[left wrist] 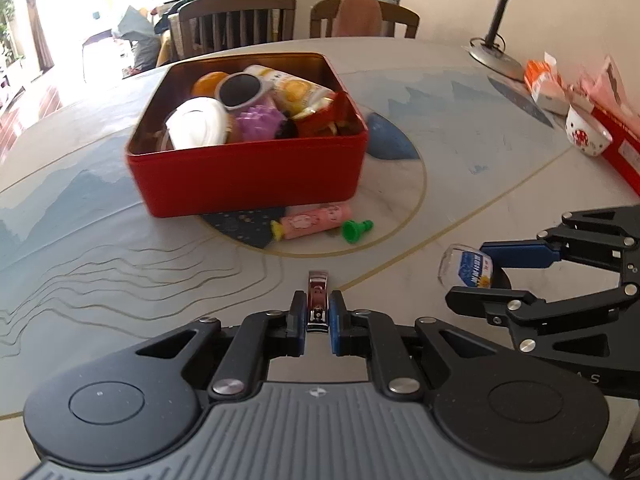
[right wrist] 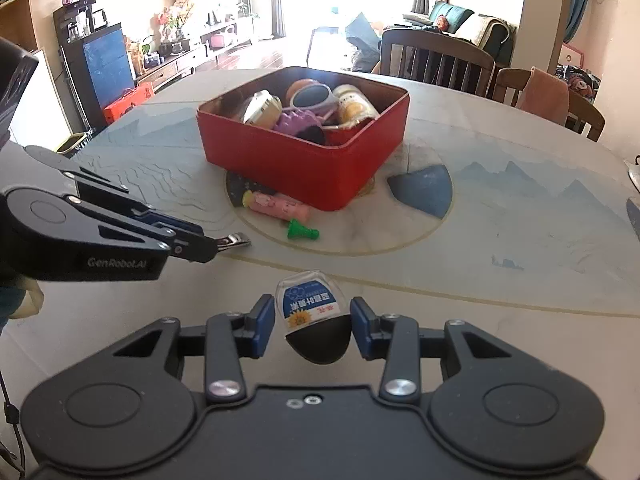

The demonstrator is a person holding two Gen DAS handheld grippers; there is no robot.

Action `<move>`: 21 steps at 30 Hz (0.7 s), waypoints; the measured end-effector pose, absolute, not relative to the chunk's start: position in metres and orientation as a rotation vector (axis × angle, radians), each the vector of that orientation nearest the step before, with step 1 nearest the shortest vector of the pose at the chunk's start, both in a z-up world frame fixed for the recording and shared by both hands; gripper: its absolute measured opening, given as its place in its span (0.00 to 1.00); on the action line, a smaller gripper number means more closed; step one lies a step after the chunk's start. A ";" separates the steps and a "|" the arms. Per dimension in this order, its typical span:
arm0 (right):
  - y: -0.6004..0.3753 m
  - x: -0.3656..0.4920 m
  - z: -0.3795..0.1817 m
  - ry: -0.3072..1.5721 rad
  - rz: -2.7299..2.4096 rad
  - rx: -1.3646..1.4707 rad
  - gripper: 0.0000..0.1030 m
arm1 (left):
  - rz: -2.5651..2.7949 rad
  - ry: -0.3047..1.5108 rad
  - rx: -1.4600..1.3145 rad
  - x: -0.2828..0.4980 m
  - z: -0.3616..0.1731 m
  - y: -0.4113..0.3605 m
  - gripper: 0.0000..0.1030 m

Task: Organize rigid objects
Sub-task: 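Grasp and lift the nail clipper with the left gripper while the right lifts the bottle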

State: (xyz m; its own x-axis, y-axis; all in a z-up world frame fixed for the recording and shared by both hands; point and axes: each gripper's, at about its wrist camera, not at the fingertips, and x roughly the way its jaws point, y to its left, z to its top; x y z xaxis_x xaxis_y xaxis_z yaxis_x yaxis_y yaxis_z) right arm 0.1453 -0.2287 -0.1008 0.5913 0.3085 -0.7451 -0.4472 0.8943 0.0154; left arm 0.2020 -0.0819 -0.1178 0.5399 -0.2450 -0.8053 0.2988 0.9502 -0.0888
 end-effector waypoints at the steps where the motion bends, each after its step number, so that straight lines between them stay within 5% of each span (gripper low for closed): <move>1: -0.227 0.144 -0.099 0.825 0.441 -0.180 0.39 | -0.322 0.943 0.054 0.201 -0.115 -0.078 0.11; 21: -0.194 0.128 -0.061 0.762 0.414 -0.181 0.39 | -0.335 0.910 -0.042 0.185 -0.080 -0.011 0.04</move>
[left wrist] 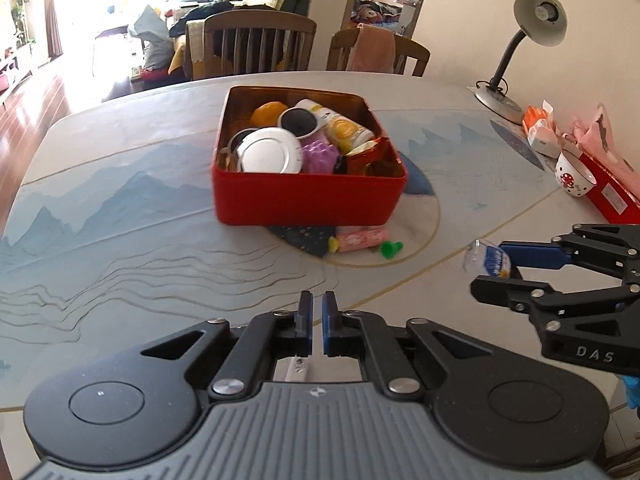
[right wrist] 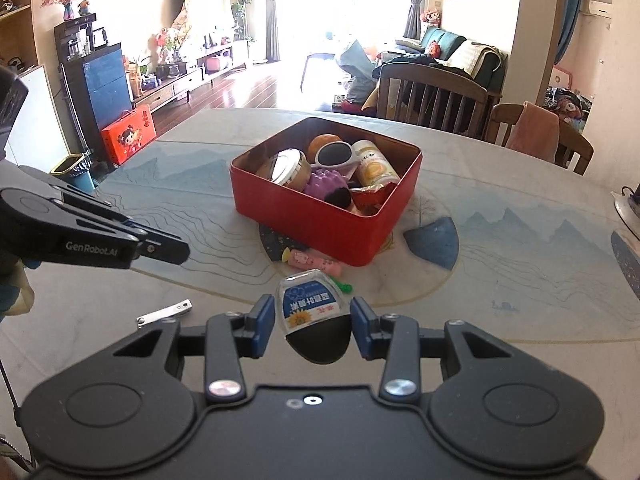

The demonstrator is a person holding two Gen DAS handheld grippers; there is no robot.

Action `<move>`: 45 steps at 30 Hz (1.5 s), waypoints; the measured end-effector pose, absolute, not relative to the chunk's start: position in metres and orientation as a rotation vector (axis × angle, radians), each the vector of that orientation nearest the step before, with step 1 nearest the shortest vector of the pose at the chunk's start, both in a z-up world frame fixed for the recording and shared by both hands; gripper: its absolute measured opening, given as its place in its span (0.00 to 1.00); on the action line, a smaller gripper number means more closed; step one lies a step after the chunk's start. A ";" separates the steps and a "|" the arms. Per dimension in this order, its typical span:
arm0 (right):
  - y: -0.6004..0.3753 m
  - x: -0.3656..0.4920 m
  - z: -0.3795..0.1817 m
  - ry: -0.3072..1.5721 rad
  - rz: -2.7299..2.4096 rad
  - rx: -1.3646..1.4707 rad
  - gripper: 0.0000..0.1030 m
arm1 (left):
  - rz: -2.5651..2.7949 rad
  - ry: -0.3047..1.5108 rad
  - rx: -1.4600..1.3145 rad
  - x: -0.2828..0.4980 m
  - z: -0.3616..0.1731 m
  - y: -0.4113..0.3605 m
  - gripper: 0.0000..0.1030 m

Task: Organize rigid objects
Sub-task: 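Grasp and lift the nail clipper with the left gripper while the right lifts the bottle, then carry the nail clipper and the egg-shaped bottle over the red tin with both grippers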

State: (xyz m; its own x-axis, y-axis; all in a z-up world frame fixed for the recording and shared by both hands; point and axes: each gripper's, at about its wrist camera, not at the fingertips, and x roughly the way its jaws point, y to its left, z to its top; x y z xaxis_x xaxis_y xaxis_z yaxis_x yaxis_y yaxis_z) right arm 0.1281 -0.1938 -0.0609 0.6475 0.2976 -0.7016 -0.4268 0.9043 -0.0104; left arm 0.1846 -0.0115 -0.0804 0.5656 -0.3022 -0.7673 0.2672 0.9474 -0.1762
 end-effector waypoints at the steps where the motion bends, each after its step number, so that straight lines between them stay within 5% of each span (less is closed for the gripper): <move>1: -0.193 0.127 -0.062 0.767 0.413 -0.179 0.39 | -0.335 0.914 -0.049 0.183 -0.082 -0.008 0.04; 5: -0.193 0.122 -0.067 0.785 0.406 -0.170 0.39 | -0.324 0.941 -0.043 0.176 -0.092 0.000 0.09; 10: -0.193 0.116 -0.073 0.811 0.397 -0.162 0.39 | -0.328 0.972 -0.038 0.167 -0.109 0.004 0.46; 12: -0.192 0.114 -0.075 0.819 0.395 -0.161 0.39 | -0.326 0.977 -0.034 0.163 -0.116 0.004 0.53; 21: -0.192 0.110 -0.081 0.833 0.383 -0.157 0.39 | -0.298 0.970 0.088 0.153 -0.136 -0.012 0.51; 28: -0.193 0.110 -0.080 0.835 0.380 -0.158 0.39 | -0.305 0.965 0.089 0.150 -0.134 -0.017 0.12; 45: -0.185 0.112 -0.046 0.736 0.391 -0.204 0.39 | -0.252 0.889 0.013 0.148 -0.089 -0.003 0.10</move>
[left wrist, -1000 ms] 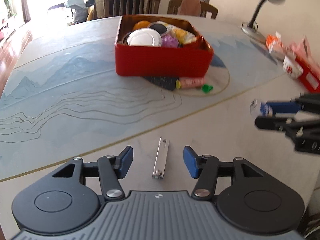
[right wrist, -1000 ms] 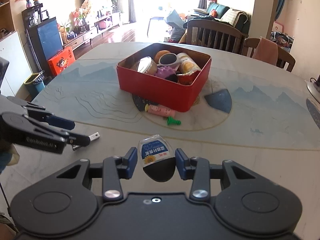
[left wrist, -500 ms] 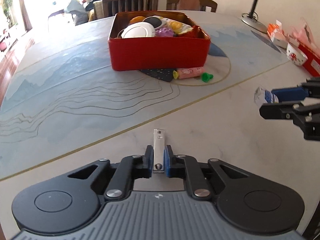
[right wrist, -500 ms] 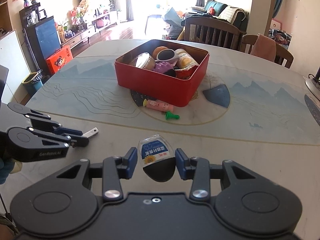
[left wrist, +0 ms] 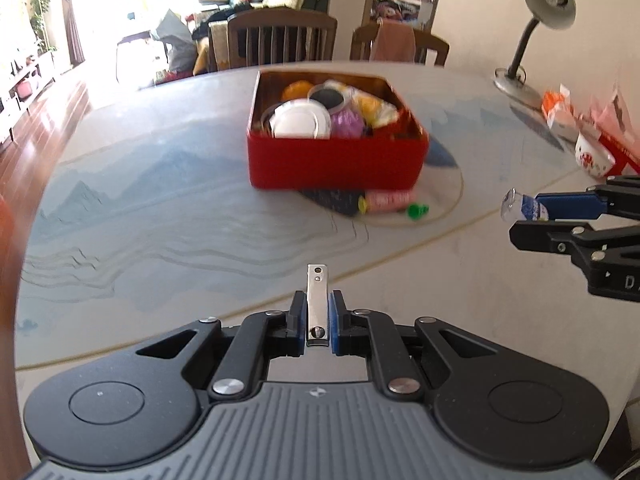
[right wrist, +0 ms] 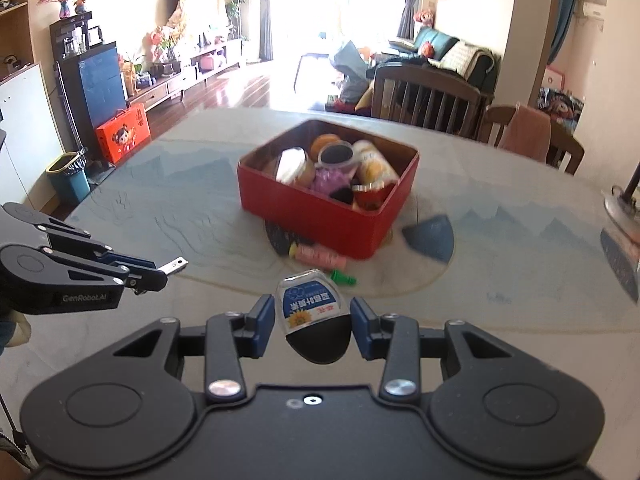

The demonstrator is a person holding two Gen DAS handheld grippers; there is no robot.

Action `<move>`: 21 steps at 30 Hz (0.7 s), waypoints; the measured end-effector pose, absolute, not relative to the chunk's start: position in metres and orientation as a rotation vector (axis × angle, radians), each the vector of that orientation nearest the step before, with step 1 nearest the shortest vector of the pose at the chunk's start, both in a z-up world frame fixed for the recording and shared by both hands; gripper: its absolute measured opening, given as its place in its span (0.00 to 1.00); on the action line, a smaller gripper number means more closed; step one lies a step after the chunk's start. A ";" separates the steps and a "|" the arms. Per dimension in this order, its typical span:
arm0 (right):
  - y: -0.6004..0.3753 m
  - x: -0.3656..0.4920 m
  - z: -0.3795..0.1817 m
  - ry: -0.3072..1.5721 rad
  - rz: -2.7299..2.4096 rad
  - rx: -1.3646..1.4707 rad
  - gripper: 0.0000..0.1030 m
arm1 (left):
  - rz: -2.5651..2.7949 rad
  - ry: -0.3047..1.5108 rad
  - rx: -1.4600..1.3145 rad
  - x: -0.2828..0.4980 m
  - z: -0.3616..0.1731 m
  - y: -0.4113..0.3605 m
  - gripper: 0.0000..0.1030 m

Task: Organize rigid objects
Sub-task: 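Carry the nail clipper and the egg-shaped bottle over the red tin with both grippers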

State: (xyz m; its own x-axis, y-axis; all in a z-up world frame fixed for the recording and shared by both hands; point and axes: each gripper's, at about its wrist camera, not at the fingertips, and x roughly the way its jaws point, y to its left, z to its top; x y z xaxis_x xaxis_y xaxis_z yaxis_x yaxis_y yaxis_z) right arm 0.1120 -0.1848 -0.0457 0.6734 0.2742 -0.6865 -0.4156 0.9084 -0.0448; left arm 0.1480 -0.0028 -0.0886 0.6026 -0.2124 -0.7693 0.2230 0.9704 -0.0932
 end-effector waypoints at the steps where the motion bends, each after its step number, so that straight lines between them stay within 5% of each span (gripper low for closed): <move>1: -0.184 0.113 -0.042 0.727 0.393 -0.207 0.39 | -0.251 0.879 0.006 0.149 -0.083 -0.002 0.10; 21: -0.185 0.211 -0.007 0.634 0.440 -0.214 0.39 | -0.171 0.759 -0.037 0.243 -0.019 -0.019 0.10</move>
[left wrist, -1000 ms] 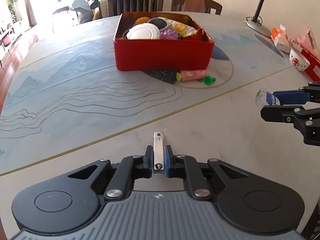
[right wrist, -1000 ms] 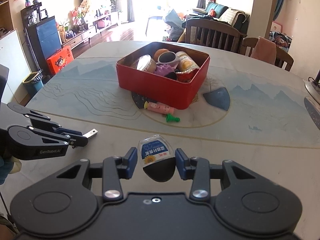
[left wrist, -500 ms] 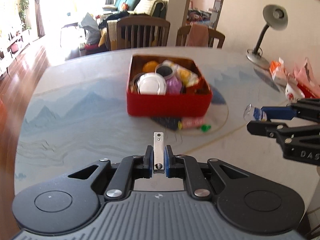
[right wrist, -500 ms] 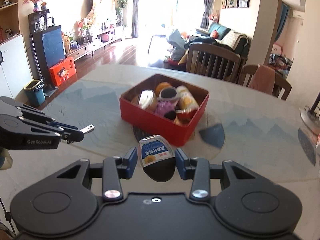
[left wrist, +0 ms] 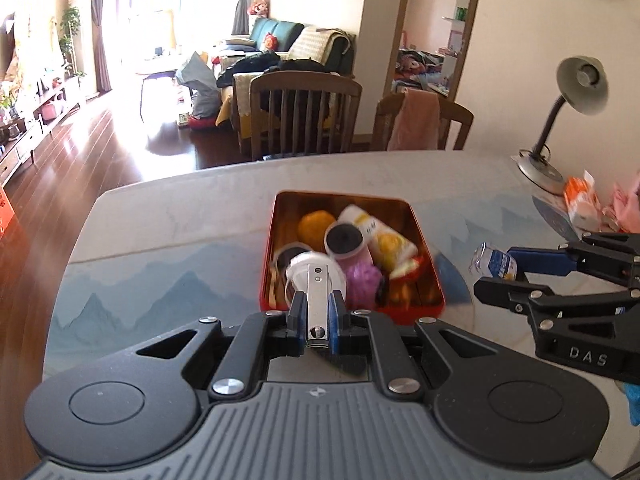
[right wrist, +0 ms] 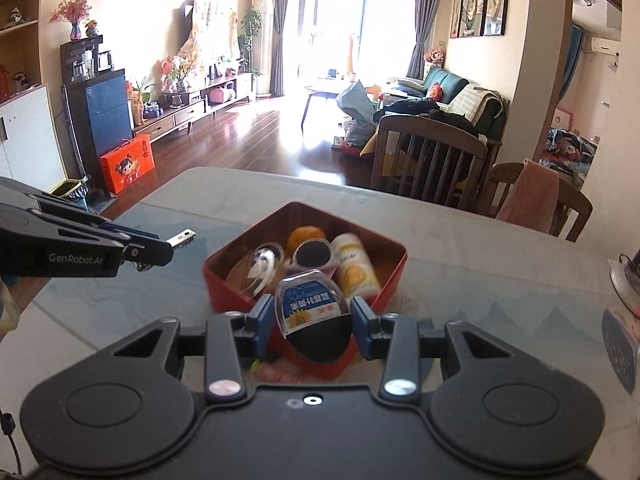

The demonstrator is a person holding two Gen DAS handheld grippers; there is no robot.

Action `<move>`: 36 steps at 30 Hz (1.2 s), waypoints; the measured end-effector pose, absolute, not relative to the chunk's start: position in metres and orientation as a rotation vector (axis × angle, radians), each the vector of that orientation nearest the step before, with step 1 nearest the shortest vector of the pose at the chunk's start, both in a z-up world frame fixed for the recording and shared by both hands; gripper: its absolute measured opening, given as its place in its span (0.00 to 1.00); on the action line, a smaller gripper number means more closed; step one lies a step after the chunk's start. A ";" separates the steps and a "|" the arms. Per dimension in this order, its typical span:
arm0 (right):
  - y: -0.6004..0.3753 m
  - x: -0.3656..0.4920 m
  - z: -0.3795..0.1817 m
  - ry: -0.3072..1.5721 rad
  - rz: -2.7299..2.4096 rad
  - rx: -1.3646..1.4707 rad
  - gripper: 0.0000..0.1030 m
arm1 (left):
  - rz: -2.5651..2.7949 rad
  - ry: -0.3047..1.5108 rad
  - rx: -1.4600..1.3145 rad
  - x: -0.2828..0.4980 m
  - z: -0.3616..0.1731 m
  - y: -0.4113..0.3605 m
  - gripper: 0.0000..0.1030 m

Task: Organize rigid objects
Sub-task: 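Carry the nail clipper and the egg-shaped bottle over the red tin with both grippers, then lower and release the clipper into the tin with the left gripper while the right releases the bottle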

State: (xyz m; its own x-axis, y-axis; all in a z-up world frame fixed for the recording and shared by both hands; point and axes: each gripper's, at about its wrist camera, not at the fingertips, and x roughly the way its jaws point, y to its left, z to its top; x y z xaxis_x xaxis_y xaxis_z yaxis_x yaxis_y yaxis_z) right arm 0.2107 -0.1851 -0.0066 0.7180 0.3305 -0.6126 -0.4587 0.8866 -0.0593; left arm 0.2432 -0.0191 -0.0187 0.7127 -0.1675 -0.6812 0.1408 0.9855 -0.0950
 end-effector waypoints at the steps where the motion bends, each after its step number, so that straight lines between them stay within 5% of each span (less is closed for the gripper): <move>1: -0.185 0.217 -0.007 0.633 0.442 -0.214 0.39 | -0.165 0.759 -0.037 0.251 -0.019 -0.022 0.10; 36: -0.163 0.325 -0.074 0.764 0.579 -0.308 0.39 | -0.051 0.909 -0.009 0.382 -0.086 -0.055 0.10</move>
State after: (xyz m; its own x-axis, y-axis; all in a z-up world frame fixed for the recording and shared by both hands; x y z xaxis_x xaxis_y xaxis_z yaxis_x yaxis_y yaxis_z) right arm 0.3251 -0.1628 -0.0744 0.5778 0.3783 -0.7232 -0.5944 0.8022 -0.0553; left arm 0.3822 -0.0548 -0.0862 0.6132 -0.0481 -0.7884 0.0405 0.9987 -0.0294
